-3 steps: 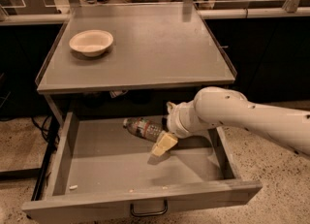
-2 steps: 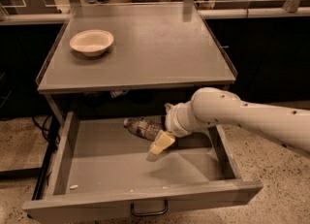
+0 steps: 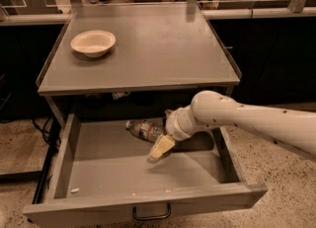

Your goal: Pick water bottle from top drawer and place on counter

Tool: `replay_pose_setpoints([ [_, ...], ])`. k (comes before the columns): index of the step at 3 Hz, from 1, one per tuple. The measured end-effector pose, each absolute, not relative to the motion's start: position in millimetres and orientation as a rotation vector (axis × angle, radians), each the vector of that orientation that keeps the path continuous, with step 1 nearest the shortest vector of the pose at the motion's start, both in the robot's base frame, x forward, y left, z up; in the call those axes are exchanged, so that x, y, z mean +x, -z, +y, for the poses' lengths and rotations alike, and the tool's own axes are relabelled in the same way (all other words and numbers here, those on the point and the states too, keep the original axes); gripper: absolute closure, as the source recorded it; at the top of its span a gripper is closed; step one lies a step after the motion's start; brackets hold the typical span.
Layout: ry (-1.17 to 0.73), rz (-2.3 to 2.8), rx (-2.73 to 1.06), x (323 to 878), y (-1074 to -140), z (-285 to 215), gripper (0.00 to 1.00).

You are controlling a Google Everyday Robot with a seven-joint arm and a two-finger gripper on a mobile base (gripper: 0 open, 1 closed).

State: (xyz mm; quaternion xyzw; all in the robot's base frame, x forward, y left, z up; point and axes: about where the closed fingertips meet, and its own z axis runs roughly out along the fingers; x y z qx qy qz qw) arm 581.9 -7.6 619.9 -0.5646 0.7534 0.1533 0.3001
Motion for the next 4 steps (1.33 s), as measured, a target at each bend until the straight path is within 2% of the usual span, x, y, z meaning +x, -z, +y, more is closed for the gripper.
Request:
replay_pose_setpoints([
  [1, -0.407, 2.000, -1.499, 581.9, -619.8, -7.5, 0.19],
  [2, -0.407, 2.000, -1.499, 581.9, -619.8, -7.5, 0.50],
  [4, -0.407, 2.000, -1.499, 581.8, -619.7, -7.4, 0.97],
])
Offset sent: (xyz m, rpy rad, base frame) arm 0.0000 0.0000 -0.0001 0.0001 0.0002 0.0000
